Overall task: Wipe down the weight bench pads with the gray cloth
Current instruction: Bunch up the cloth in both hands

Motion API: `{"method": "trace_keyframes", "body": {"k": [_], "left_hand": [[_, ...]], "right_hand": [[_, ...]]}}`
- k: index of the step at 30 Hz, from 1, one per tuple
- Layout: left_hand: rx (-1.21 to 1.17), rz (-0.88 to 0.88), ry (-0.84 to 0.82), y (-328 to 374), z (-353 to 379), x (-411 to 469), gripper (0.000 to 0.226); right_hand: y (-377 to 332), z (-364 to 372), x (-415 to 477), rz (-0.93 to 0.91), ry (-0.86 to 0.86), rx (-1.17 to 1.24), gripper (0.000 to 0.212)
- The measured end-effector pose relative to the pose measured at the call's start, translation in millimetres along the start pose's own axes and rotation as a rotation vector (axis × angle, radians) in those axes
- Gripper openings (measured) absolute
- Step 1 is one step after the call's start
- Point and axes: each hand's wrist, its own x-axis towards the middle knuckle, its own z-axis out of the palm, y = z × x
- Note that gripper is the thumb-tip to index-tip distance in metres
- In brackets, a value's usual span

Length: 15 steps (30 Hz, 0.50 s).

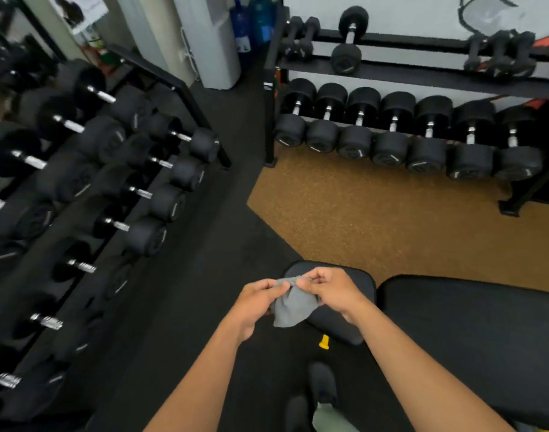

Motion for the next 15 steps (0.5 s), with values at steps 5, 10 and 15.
{"method": "trace_keyframes", "body": {"k": [5, 10, 15], "left_hand": [[-0.159, 0.063, 0.030, 9.5, -46.9, -26.6, 0.050], [-0.279, 0.082, 0.204, 2.7, -97.1, -32.2, 0.046], [-0.385, 0.063, 0.339, -14.2, -175.0, -27.4, 0.038]], "right_hand": [[-52.0, 39.2, 23.0, -0.018, -0.096, -0.017, 0.016], [-89.3, 92.7, 47.8, -0.026, -0.208, -0.104, 0.015], [-118.6, 169.4, 76.7, -0.007, -0.383, -0.198, 0.027]]}}
